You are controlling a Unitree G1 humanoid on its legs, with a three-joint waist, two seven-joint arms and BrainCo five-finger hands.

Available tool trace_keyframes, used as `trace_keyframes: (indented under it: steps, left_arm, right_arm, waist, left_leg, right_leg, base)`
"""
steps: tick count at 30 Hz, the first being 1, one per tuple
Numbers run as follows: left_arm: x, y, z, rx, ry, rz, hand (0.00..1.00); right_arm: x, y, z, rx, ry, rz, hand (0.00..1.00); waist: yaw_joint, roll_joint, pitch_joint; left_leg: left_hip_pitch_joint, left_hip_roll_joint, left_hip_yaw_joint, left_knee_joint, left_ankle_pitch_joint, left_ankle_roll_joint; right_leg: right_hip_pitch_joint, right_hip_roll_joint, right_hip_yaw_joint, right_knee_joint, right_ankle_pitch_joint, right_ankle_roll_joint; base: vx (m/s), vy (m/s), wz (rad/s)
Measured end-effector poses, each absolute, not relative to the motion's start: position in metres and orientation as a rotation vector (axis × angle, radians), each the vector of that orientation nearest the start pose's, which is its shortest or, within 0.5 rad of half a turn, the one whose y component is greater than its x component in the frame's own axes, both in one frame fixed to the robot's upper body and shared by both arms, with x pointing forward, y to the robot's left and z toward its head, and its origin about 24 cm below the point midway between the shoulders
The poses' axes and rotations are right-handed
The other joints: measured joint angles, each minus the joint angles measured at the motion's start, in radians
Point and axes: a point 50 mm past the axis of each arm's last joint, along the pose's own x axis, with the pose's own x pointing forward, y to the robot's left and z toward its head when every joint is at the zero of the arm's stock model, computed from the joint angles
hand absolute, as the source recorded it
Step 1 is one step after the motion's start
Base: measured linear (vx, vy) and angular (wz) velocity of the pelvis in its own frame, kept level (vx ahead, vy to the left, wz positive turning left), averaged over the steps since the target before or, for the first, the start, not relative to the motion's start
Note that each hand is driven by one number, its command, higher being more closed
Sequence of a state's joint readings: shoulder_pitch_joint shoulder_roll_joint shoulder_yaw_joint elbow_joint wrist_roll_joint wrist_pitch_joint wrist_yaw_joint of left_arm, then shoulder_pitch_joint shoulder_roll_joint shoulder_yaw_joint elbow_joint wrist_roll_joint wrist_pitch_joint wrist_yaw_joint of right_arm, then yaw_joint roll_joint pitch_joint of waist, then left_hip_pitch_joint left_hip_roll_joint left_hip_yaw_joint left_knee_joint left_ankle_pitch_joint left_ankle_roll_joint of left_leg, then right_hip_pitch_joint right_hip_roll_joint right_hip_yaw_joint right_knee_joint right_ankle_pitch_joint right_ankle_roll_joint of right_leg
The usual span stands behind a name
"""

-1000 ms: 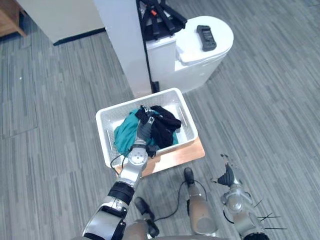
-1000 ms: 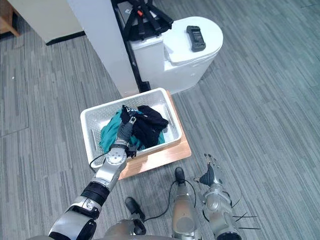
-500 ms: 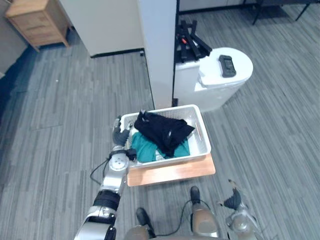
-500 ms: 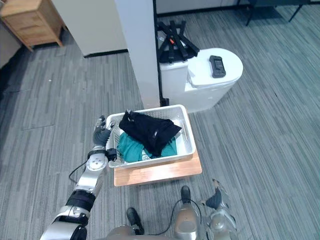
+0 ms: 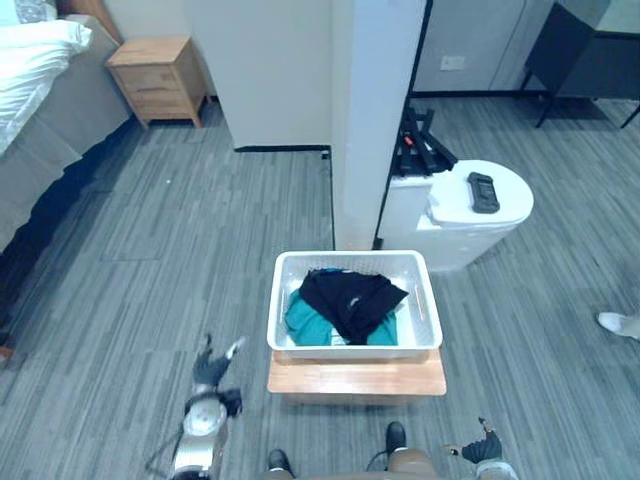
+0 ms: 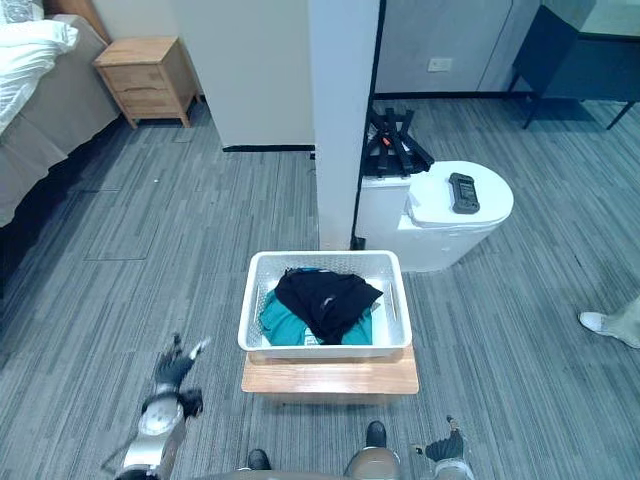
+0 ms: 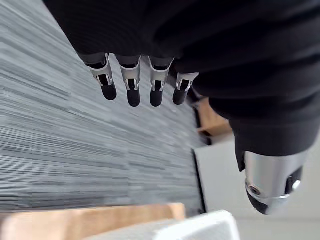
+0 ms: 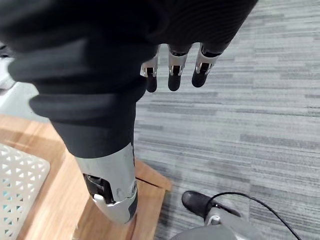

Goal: Tidy the bed and pick cloth on bed and put in laundry

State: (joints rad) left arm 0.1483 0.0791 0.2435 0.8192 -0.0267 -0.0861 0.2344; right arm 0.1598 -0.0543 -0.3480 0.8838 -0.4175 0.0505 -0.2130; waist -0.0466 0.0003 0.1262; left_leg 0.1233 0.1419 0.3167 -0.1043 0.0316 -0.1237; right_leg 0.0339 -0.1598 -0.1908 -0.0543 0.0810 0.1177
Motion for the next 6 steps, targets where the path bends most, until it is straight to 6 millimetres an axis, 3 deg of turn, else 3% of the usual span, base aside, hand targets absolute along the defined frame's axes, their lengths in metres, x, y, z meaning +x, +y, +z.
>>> trace_keyframes:
  steps: [2,6]
  left_arm:
    - [0.076,0.230,-0.150,0.018,1.012,0.574,0.00]
    - [0.049,0.222,-0.159,-0.015,1.116,0.594,0.00]
  right_arm:
    - [0.075,-0.232,-0.152,-0.342,1.137,-0.395,0.00]
    - [0.074,-0.228,-0.155,-0.289,1.154,-0.409,0.00]
  waist:
    - [0.008,-0.006,-0.017]
    - [0.009,-0.009,-0.027]
  left_leg:
    - [0.005,0.000,-0.002,0.000,-0.002,0.000]
    - [0.011,-0.001,-0.001,0.000,-0.013,-0.008]
  right_leg:
    - [0.008,0.000,0.000,-0.002,-0.001,0.000]
    - [0.013,-0.001,0.001,-0.003,-0.011,0.009]
  base:
    - [-0.02,-0.001,0.04]
    - [-0.03,0.001,0.00]
